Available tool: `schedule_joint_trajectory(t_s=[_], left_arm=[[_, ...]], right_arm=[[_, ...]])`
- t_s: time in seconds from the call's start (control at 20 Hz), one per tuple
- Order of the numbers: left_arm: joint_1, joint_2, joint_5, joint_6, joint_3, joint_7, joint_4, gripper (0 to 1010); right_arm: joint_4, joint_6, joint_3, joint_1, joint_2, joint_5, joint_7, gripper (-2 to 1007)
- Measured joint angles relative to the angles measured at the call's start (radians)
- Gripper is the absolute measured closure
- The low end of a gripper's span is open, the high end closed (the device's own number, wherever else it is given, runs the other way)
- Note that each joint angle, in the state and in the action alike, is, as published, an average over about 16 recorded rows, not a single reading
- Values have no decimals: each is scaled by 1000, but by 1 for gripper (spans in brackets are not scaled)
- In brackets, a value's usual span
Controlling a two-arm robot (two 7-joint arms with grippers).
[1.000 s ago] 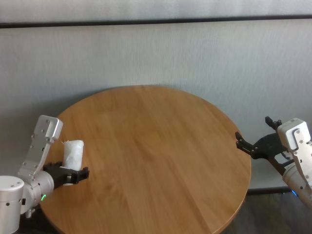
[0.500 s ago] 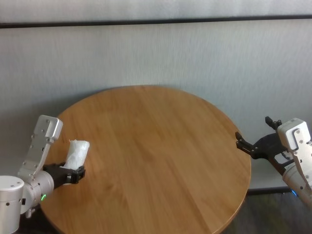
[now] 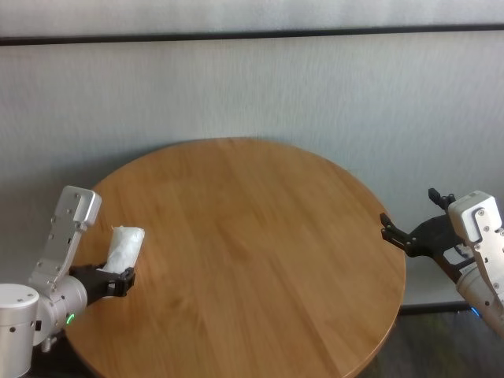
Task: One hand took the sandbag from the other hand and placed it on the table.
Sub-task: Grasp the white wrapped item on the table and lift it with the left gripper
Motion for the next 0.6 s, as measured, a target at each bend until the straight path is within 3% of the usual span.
schedule_joint_trajectory(t_s=[0.6], left_arm=[[0,0,0,0,0,0,0,567]], right_arm=[[0,0,0,0,0,0,0,0]])
